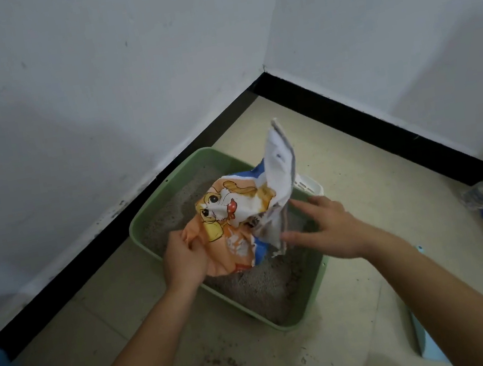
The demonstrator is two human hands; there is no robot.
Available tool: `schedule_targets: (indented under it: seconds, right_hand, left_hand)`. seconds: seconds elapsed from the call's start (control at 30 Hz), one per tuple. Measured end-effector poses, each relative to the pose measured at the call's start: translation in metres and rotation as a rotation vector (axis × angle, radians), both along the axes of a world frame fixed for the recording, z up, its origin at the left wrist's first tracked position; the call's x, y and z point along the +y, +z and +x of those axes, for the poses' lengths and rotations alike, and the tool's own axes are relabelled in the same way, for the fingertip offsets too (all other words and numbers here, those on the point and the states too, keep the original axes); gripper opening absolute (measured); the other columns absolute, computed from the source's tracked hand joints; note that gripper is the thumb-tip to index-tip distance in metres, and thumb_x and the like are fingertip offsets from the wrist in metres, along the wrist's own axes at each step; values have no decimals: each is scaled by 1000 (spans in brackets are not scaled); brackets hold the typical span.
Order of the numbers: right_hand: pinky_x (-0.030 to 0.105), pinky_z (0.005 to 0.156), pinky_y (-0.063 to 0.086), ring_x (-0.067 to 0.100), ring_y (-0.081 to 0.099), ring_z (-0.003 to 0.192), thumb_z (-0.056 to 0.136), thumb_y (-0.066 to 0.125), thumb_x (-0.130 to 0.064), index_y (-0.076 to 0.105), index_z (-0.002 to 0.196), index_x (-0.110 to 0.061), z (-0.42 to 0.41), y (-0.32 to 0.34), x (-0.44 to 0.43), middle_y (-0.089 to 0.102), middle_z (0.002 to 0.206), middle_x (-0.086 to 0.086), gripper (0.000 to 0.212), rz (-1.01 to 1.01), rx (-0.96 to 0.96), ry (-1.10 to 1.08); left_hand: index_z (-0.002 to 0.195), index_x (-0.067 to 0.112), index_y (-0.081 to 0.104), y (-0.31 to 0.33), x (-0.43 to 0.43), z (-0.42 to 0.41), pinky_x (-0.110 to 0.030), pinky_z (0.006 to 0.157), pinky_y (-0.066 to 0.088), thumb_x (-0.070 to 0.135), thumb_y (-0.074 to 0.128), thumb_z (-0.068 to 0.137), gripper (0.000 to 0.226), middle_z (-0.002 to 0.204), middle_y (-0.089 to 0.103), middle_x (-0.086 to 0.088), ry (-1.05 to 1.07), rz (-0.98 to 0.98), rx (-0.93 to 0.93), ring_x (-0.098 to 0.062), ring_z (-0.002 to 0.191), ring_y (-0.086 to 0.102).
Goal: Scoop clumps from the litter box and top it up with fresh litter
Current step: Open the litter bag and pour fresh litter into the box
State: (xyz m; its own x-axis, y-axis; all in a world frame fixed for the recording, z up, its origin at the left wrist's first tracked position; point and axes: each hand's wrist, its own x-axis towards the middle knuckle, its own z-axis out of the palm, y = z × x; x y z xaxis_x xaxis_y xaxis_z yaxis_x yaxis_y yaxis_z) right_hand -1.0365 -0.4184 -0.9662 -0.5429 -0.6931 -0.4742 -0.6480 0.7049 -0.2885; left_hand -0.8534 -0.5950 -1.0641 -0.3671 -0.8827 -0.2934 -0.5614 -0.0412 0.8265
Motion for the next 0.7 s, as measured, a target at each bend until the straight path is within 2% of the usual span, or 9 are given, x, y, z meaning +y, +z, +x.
schedule_targets:
  seconds: [0.07,0.13,0.23,0.33,0.4,0.5,0.57,0.6,0.7]
  right_hand:
    - [49,114,33,27,24,144,77,63,-71,3,154,-47,0,-23,15,20,160,0,100,-65,-122,-122]
    - [44,108,43,23,40,137,82,74,-47,1,154,-39,6,-41,23,32,156,3,103,-216,-271,-287]
    - [41,98,52,25,56,122,88,72,-29,9,152,-20,10,-64,20,48,145,10,90,-337,-342,-582]
    - [35,88,52,26,60,113,90,65,-44,36,142,-13,10,-82,12,58,131,7,67,-195,-174,-509]
    - [36,80,53,24,63,100,93,60,-47,51,122,-16,10,-86,4,64,112,6,43,-145,-57,-452]
    - [33,66,47,24,62,89,99,53,-37,48,101,-18,12,-82,-1,58,96,3,20,-252,66,-477]
    - [30,61,40,27,59,90,100,50,-28,46,103,-16,15,-74,3,53,99,4,12,-379,233,-418]
    - [31,66,40,28,57,92,99,49,-24,49,109,-15,16,-70,6,53,103,7,13,-447,335,-367]
    - [36,81,33,24,47,94,94,43,-25,52,121,-17,17,-49,15,49,100,4,30,-567,504,-238]
  left_hand:
    - [117,12,53,2,-6,-2,-36,76,46,17,56,93,25,108,62,-6,-47,-63,-60,-30,101,61]
    - [129,14,50,2,-10,-5,-39,81,49,18,59,91,40,121,60,-7,-113,-173,-119,-30,107,60]
    - [119,23,52,-3,-16,-8,-42,78,53,22,59,91,29,110,62,-1,-153,-323,-243,-28,97,62]
    - [102,28,53,-7,-23,-8,-37,71,52,27,52,93,8,94,63,2,-181,-365,-361,-26,86,62]
    - [101,26,54,-14,-25,-7,-38,71,51,29,46,95,10,94,64,-1,-250,-386,-413,-28,86,62]
    - [103,22,60,-19,-24,-5,-40,77,49,30,47,92,19,103,62,-11,-307,-401,-502,-33,96,59]
    - [114,25,62,-17,-26,-5,-43,87,47,26,55,84,30,114,54,-15,-321,-328,-543,-36,109,51]
    - [121,28,59,-14,-27,-5,-44,93,45,22,59,80,41,122,49,-17,-326,-269,-535,-38,117,46]
    - [133,21,53,-5,-31,-9,-48,107,37,6,55,78,57,137,45,-18,-203,-152,-280,-38,130,37]
